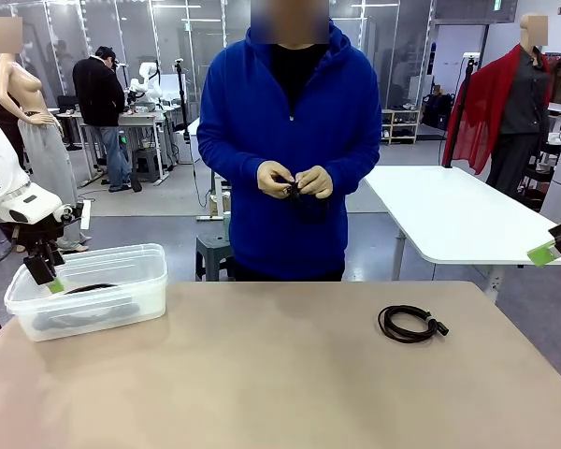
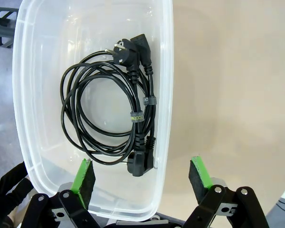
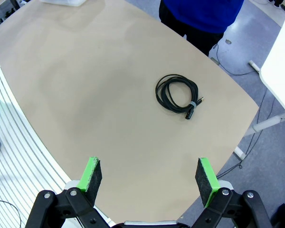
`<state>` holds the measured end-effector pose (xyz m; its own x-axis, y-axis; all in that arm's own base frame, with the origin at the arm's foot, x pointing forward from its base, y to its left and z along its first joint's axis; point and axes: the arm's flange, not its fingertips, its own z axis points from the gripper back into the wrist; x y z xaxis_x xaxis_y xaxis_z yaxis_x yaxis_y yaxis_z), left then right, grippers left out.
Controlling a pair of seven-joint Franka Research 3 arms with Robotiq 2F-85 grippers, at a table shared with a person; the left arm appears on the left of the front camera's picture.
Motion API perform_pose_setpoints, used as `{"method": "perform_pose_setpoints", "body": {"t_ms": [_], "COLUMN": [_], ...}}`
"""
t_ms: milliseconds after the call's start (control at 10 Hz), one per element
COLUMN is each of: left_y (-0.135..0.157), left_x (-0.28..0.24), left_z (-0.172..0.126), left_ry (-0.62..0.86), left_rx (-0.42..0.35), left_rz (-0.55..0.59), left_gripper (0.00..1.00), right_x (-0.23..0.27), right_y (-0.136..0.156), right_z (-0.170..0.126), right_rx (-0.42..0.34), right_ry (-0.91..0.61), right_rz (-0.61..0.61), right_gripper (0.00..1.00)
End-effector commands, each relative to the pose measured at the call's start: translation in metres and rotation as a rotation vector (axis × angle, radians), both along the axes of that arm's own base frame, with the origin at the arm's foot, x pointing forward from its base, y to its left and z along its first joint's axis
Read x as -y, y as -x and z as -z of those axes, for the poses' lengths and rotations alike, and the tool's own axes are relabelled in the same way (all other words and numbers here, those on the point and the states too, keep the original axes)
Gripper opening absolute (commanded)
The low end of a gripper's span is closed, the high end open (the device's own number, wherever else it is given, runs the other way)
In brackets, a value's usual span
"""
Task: Organize and store the cables.
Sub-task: Place the USB Extension Cable into the Organizing box.
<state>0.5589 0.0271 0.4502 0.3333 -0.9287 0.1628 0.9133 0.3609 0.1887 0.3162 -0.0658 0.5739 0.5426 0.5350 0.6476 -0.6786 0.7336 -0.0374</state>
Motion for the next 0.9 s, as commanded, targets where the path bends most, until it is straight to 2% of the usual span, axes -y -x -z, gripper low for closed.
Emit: {"method": "perform_pose_setpoints", "body": {"t_ms": [0, 300, 400, 500, 700, 800], "left_y": [-0.001, 0.000, 0.011, 0.020, 0.039, 0.049], "left_x": [0.000, 0.000, -0.001, -0.003, 0.001, 0.005], "left_z": [0.001, 0.000, -0.014, -0.028, -0.055, -0.069], "left_ry": [0.003, 0.000, 0.045, 0.142, 0.169, 0.256], "left_rx": [0.000, 0.000, -0.024, -0.022, -0.012, -0.058], "left_rz": [-0.014, 0.000, -0.027, 0.010, 0.047, 0.113], "left_gripper": [1.00, 1.00, 1.00, 1.00, 1.00, 1.00], "right_x": [0.002, 0.002, 0.002, 0.002, 0.002, 0.002], "right_y": [0.000, 0.000, 0.000, 0.000, 0.000, 0.000], "right_z": [0.001, 0.001, 0.001, 0.001, 0.001, 0.001], "right_rx": [0.002, 0.002, 0.002, 0.002, 0.002, 0.002], "right_ry": [-0.003, -0.003, -0.003, -0.003, -0.003, -0.003], "right_rz": [-0.006, -0.006, -0.006, -0.006, -0.006, -0.006], "right_gripper": [1.00, 1.00, 1.00, 1.00, 1.00, 1.00]}}
